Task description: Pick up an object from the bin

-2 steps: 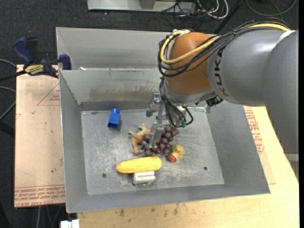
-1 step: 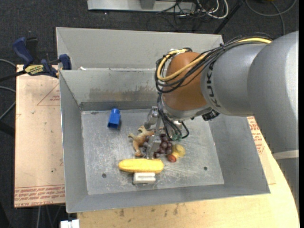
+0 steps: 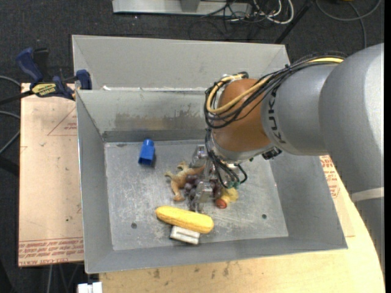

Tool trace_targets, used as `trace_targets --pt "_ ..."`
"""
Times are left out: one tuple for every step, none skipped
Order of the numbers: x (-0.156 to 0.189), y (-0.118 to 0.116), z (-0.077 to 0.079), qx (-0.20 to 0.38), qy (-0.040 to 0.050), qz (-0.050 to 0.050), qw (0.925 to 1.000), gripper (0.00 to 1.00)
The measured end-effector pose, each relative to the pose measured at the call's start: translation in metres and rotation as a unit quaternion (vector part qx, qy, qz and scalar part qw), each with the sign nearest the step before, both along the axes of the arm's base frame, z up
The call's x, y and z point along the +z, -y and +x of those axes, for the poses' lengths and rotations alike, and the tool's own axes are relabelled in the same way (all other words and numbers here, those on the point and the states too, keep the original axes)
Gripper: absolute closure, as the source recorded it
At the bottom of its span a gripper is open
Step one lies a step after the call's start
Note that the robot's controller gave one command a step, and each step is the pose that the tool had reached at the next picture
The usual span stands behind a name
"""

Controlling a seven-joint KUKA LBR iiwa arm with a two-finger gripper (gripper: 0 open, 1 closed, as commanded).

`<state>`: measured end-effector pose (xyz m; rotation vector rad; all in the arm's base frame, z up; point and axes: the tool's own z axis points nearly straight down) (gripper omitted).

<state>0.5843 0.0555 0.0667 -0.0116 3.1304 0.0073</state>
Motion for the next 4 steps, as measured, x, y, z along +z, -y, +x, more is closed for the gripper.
trace_targets --pt "0.005 0.021 -0.002 0.017 0.0009 0.002 0.9999 0.00" --pt "0.018 0.029 -0.005 -0.045 -0.0039 -0.003 0.9990 0.00" --pt "0.022 0.014 0.004 0.014 -0.0028 -0.001 0.9999 0.00" --pt "0.025 0.028 0.000 0.028 -0.0045 -0.002 0.9996 0.00"
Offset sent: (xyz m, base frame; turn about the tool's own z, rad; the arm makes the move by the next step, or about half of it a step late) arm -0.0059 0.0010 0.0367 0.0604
